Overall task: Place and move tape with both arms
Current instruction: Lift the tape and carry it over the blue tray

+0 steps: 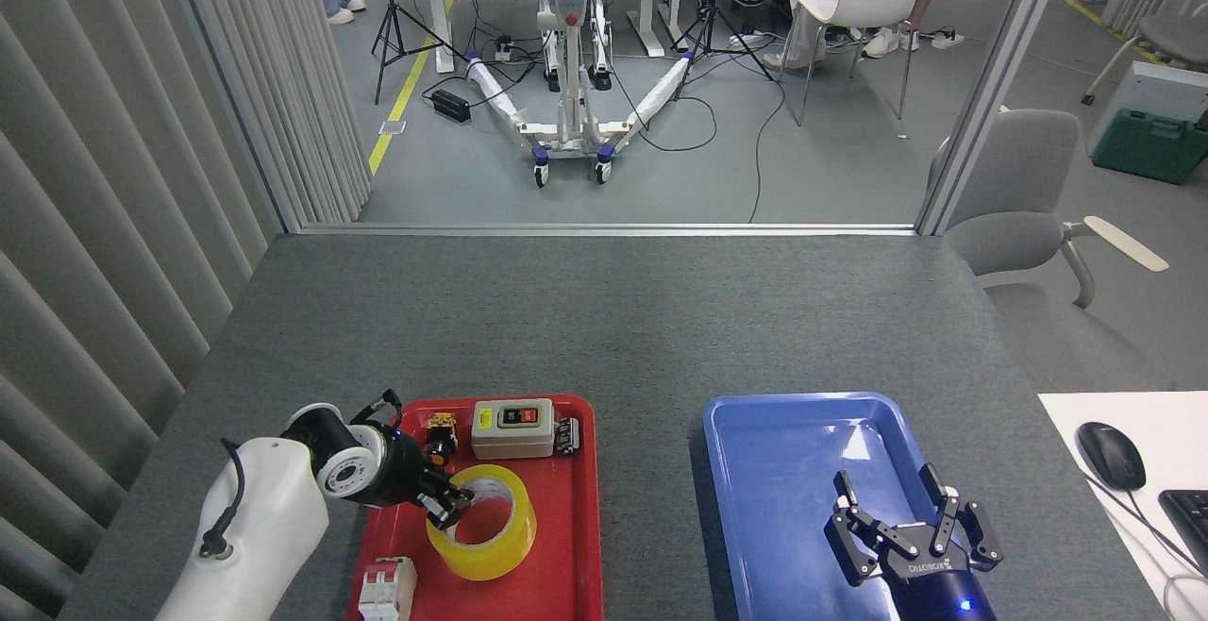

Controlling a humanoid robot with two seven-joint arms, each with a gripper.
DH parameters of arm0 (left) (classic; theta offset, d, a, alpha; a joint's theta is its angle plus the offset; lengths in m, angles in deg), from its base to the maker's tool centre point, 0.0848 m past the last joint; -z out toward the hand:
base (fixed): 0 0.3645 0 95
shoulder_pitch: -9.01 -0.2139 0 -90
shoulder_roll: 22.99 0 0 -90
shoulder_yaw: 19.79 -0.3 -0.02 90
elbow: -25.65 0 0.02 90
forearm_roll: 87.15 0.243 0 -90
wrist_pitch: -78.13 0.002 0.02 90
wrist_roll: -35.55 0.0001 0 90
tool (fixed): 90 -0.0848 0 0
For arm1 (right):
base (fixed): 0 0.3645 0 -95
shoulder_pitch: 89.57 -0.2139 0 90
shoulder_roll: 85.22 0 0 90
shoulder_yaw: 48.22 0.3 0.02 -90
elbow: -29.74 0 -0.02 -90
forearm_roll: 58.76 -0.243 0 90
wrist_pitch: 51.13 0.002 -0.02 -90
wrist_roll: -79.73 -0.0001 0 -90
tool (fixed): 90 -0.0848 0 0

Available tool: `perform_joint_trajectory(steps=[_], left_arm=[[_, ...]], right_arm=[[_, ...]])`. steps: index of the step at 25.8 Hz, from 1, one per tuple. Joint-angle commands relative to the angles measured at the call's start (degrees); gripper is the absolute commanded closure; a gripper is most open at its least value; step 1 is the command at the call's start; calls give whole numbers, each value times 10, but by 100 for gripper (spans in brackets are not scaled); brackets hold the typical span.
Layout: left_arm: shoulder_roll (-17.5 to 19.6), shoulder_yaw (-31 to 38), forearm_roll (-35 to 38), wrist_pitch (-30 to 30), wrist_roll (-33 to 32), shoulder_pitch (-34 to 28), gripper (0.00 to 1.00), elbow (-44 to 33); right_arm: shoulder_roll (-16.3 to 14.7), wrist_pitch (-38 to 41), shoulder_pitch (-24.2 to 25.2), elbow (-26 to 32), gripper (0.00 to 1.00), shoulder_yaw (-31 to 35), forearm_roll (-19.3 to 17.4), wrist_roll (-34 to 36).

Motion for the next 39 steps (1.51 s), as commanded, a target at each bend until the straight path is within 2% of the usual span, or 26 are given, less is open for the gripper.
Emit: perform_joint_trajectory(steps=[1,3,5,7,10,13,18,21,23,26,32,35,39], left_arm=[[-4,9,-119,-44,4,21,100,-6],[-27,9,-229,-44,8,21,100,-13],[-76,24,-293,-44,10,21,100,-13],[-128,43,-318,-44,11,21,100,8],[-191,46,-324,-44,11,21,100,39],[-219,60,-323,-44,8,21,100,73],[-219,71,-323,-44,7,30,100,108],[-218,72,-323,-44,8,30,100,108],[-219,72,-323,-44,8,30,100,107],[-219,68,-324,-44,9,30,100,108],[-218,67,-320,-44,13,30,100,109],[-218,66,-317,-44,13,30,100,110],[-218,66,-318,-44,13,29,100,109]], right_arm=[[0,0,0,0,0,0,1,0],[-1,0,0,0,0,0,1,1],[-2,1,0,0,0,0,1,1],[-3,10,0,0,0,0,1,2],[-19,72,-1,0,0,3,1,3],[-48,179,9,3,0,23,1,9],[-88,405,45,14,0,66,1,58],[-123,414,81,49,0,91,1,84],[-125,414,105,67,0,108,1,96],[-115,414,113,83,0,102,1,97],[-118,414,102,114,0,55,3,97],[-120,414,80,116,1,2,7,97],[-119,414,63,116,1,-38,11,97]])
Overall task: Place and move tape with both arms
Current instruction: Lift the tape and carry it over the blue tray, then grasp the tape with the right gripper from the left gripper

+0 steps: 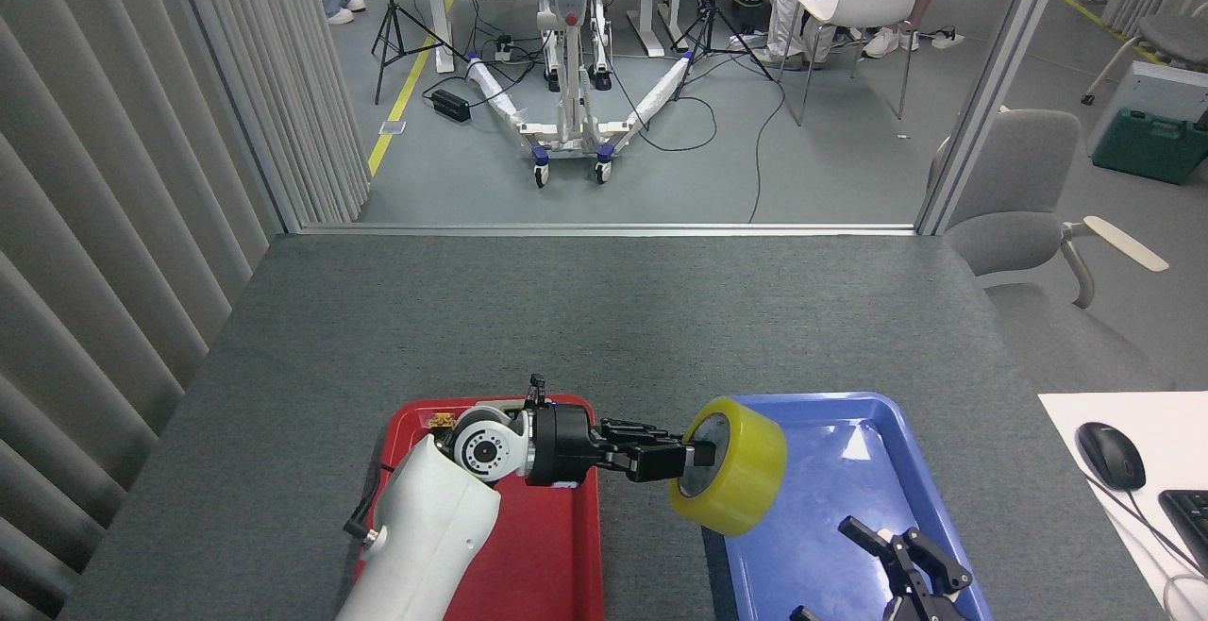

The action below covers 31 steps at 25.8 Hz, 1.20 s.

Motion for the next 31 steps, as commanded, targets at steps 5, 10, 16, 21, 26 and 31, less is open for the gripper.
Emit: perform_joint_trajectory(steps=[5,10,16,21,26,31], left_arm=[[0,-17,3,0,0,-4,100,-6],[0,-38,3,0,0,-23,100,-22],[0,-47,4,0,0,-24,100,-23],[0,-55,4,0,0,-24,100,-22],[0,-58,4,0,0,-24,100,-23],[0,-54,3,0,-1,-24,65,-24]], right_arm=[[5,-11,-35,-1,1,-51,4,-1],[10,-62,-38,-3,1,-54,9,-2],[18,-70,-42,-7,2,-81,19,-2],[21,-66,-39,-8,38,-97,28,-2],[21,-73,-39,-10,78,-100,30,-4],[20,-84,-38,-10,94,-96,47,-4]])
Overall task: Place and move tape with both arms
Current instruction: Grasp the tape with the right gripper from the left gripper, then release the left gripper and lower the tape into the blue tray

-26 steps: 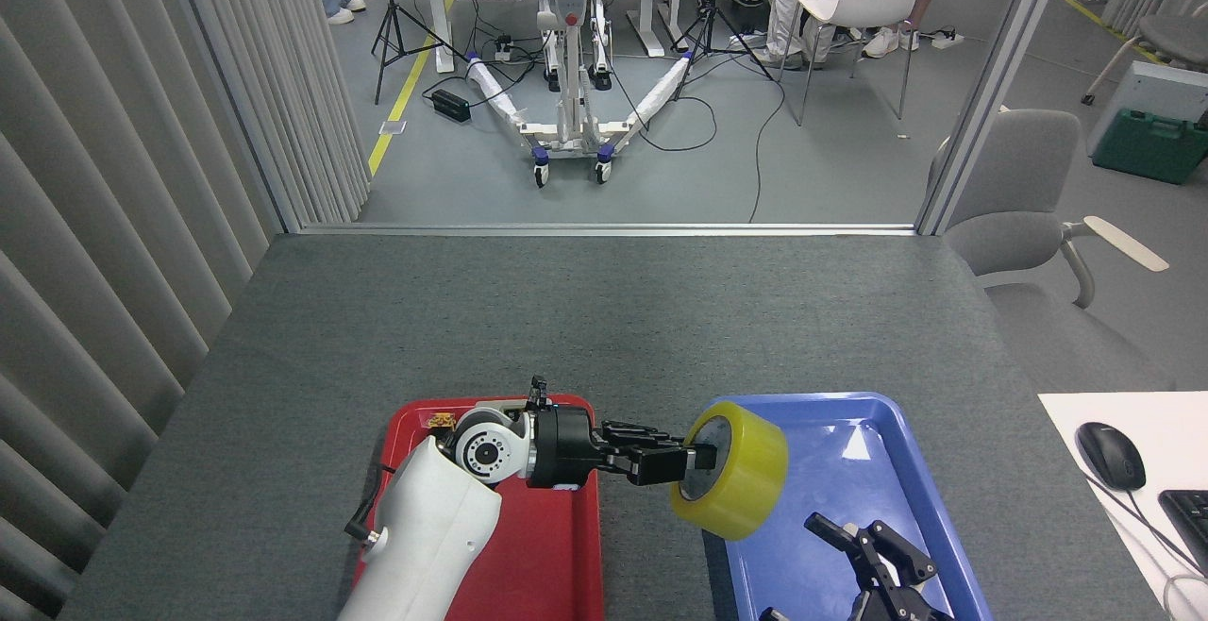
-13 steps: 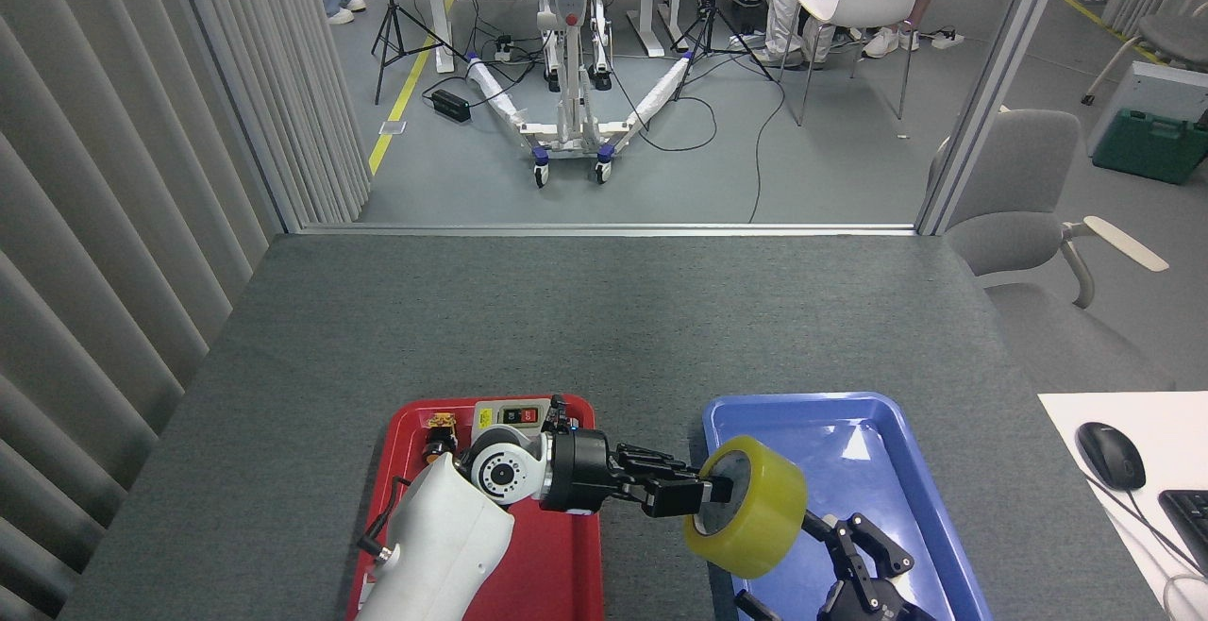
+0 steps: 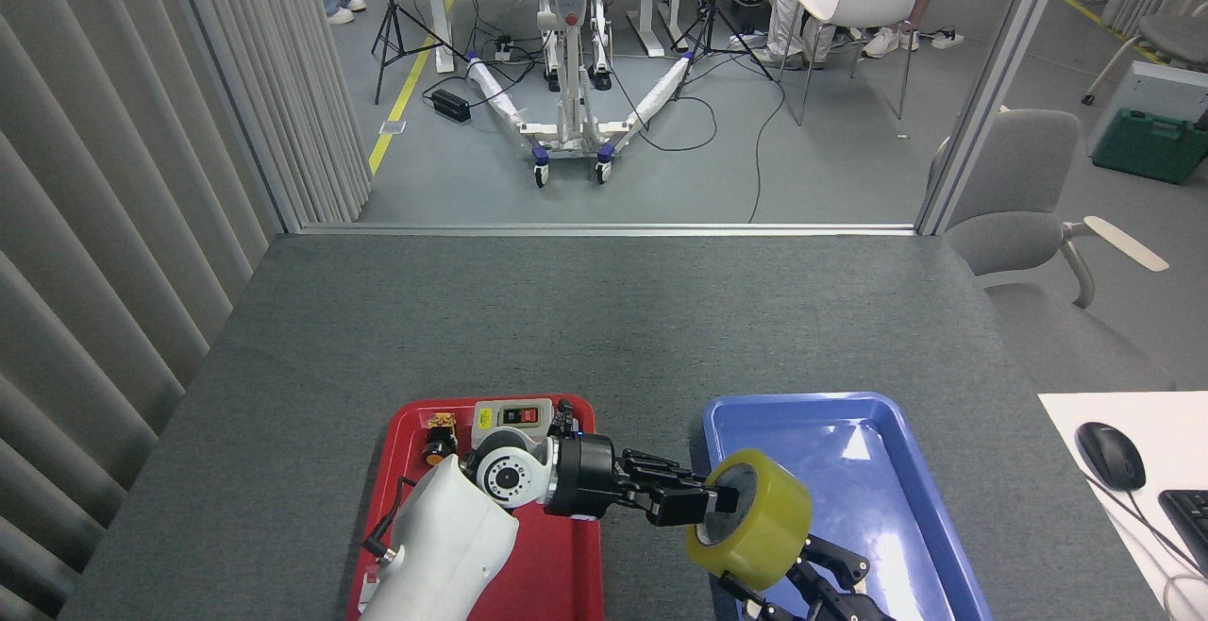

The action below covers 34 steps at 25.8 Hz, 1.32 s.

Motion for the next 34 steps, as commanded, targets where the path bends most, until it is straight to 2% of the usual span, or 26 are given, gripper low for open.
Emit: perform_joint_trajectory(steps=[1,2,5,8,10,12,13,14,16,18,21,24,27,29,31,34], left_arm=[[0,6,-1,3,1,0,31,-1],[0,11,-3,3,2,1,1,-2],[0,41,-11,3,3,2,0,-5],[9,47,-14,4,3,-3,0,-43],[44,60,-12,67,24,-21,0,-75],[94,78,1,94,109,-53,0,-115],[115,80,16,96,173,-74,0,-132],[131,79,44,101,252,-98,0,-147],[152,79,152,122,431,-160,0,-182],[176,78,274,175,549,-213,0,-237],[188,77,396,326,631,-314,0,-350],[191,77,455,460,637,-363,0,-374],[189,80,450,505,599,-365,0,-366],[189,85,437,527,547,-365,0,-370],[189,98,426,537,511,-364,0,-372],[189,101,417,534,492,-364,0,-372]], right_arm=[[-1,-24,2,-1,95,3,10,0],[-1,-33,2,0,97,4,10,-6],[0,-50,2,0,100,8,10,-30],[-1,-70,2,0,100,23,10,-58],[-4,-81,2,0,100,33,10,-82],[-8,-80,1,2,100,46,8,-87],[-10,-81,0,4,100,52,6,-87],[-14,-81,-2,6,100,56,5,-89],[-21,-83,-8,7,100,64,4,-121],[-26,-96,-17,8,99,77,1,-216],[-23,-131,-26,15,100,81,-39,-434],[-20,-165,-66,16,100,79,-93,-696],[-20,-181,-101,15,100,78,-130,-862],[-17,-190,-119,14,100,75,-154,-907],[-14,-199,-135,11,100,75,-173,-921],[-3,-224,-158,7,100,74,-193,-936]])
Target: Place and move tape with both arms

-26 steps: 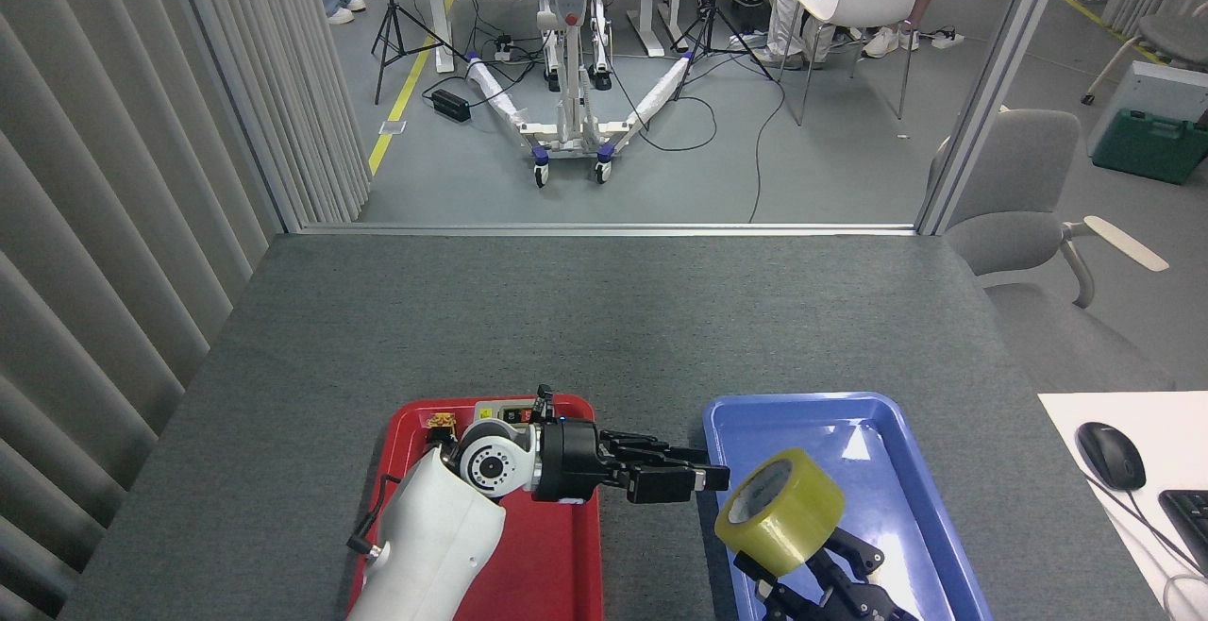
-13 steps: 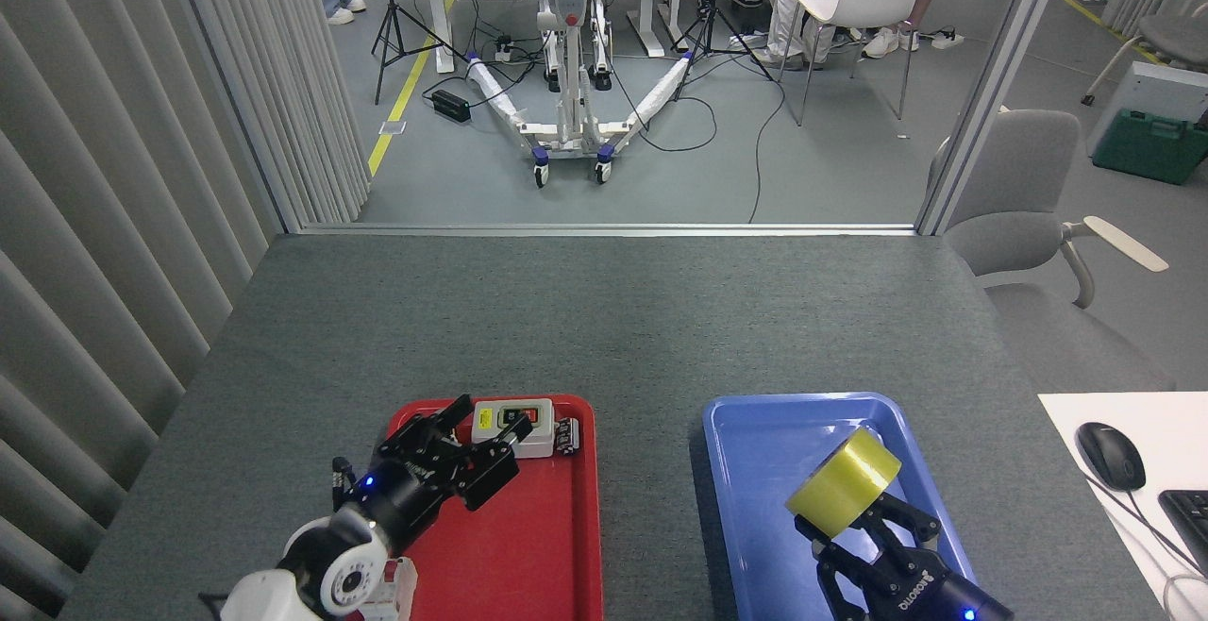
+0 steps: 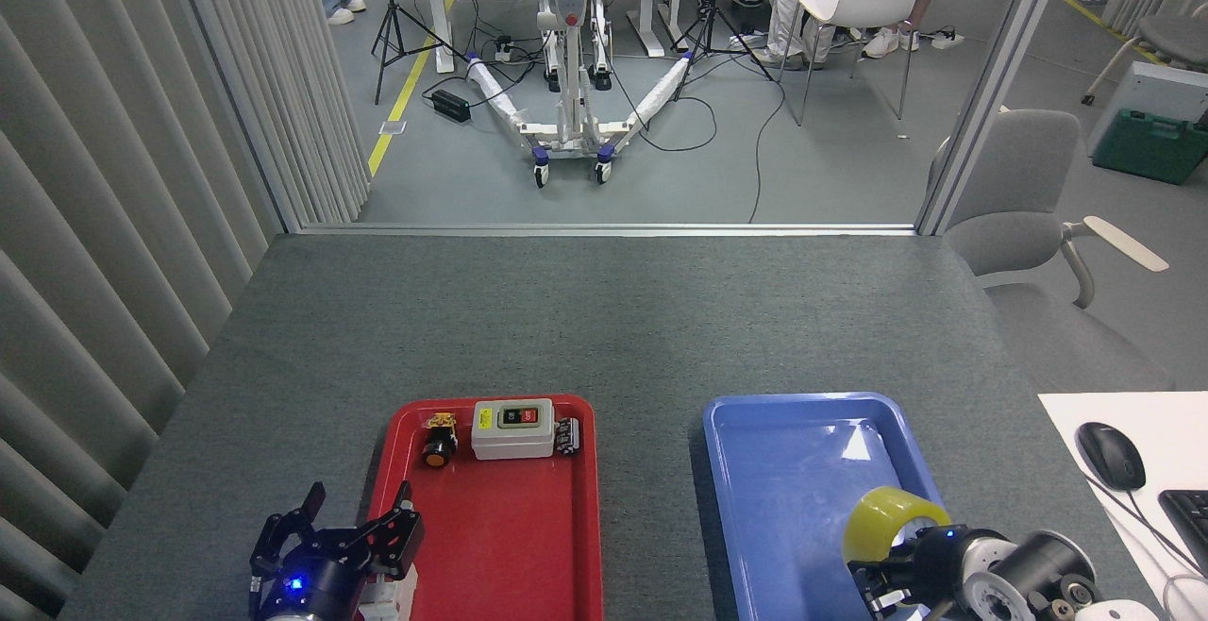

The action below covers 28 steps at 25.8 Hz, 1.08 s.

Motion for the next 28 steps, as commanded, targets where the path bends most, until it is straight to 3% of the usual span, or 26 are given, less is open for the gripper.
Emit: perform_joint_trajectory(steps=[1,6,7,9,14,18,20,25,28], left_arm=[[1,6,-8,1,-22,-1,0,-1],[3,8,-7,-18,-15,-1,0,-4],[8,7,-7,-19,-16,-1,0,-6],[18,8,-7,-17,-15,-1,0,-21],[14,16,-7,-19,21,-8,0,-35],[13,16,-7,-20,39,-11,0,-35],[11,15,-7,-20,40,-11,0,-35],[7,16,-7,-19,57,-14,0,-36],[7,17,-7,-18,79,-21,0,-39]], right_arm=[[9,-33,-27,-4,100,-1,-23,-33],[21,-53,-30,-9,100,-6,-23,-32],[21,-54,-30,-11,95,-10,-22,-31],[22,-55,-31,-21,74,-12,-18,-27],[24,-55,-31,-26,55,-14,-17,-14],[23,-55,-29,-32,22,-14,-14,24],[24,-55,-27,-32,12,-14,-13,47],[24,-50,-23,-30,3,-7,-13,104],[27,-44,-15,-29,3,17,-9,206]])
